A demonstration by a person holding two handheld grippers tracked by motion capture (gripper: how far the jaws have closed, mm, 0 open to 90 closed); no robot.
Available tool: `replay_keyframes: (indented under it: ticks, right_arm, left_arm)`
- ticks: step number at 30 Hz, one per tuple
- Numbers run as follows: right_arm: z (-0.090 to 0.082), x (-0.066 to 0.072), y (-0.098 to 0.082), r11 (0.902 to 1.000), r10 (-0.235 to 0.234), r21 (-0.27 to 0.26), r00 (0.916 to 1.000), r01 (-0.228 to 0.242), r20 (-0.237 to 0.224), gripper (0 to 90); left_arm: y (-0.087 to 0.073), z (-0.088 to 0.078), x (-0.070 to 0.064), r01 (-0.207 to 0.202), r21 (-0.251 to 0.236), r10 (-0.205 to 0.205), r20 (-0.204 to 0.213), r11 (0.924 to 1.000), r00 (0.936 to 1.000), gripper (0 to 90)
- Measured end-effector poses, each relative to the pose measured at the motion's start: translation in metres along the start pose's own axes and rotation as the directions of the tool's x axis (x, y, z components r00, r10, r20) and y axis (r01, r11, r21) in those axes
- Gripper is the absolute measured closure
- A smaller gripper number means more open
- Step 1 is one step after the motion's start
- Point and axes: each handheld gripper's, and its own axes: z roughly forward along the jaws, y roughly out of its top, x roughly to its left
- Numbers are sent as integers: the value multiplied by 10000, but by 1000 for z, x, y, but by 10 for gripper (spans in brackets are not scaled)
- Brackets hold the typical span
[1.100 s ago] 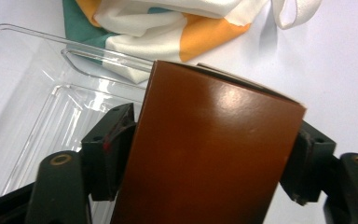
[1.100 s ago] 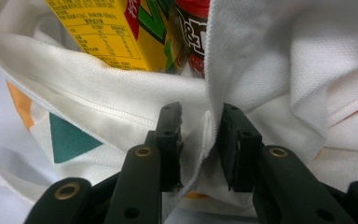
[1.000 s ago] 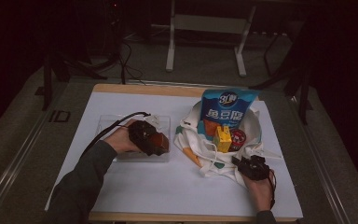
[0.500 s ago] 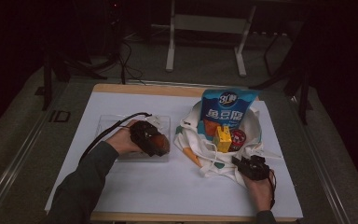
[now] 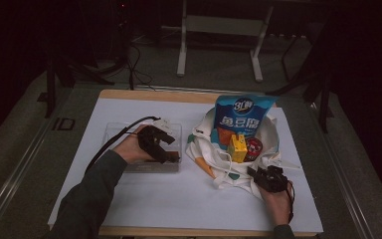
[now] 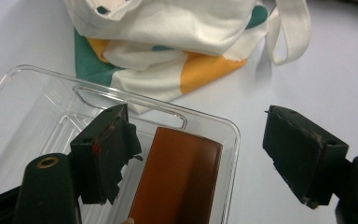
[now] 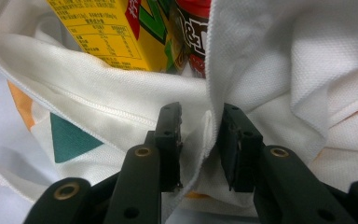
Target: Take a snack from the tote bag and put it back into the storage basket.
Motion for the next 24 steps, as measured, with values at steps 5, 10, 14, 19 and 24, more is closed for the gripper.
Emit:
replay_keyframes:
  ticks: [5, 10, 14, 19, 24]
  right_arm:
    - [0, 0, 0, 10000, 17, 5, 10000, -17, -10, 698]
    - [0, 0, 0, 10000, 32, 3, 10000, -32, -23, 697]
    - [0, 0, 0, 10000, 8, 4, 10000, -8, -11, 697]
    - [0, 0, 0, 10000, 12, 6, 10000, -12, -13, 696]
    - [0, 0, 0, 10000, 30, 9, 10000, -30, -27, 695]
  left_arm:
    - [2, -4, 0, -10, -286, 7, -115, 9996, 9999, 239]
    - [8, -11, -2, -97, -588, 78, -319, 9982, 9995, 239]
    - [13, -14, -5, -173, -701, 124, -698, 9974, 9975, 248]
    - [18, -16, -8, -255, -722, 183, -991, 9971, 9949, 254]
    - [19, -15, -7, -117, -726, 18, -1343, 9973, 9909, 266]
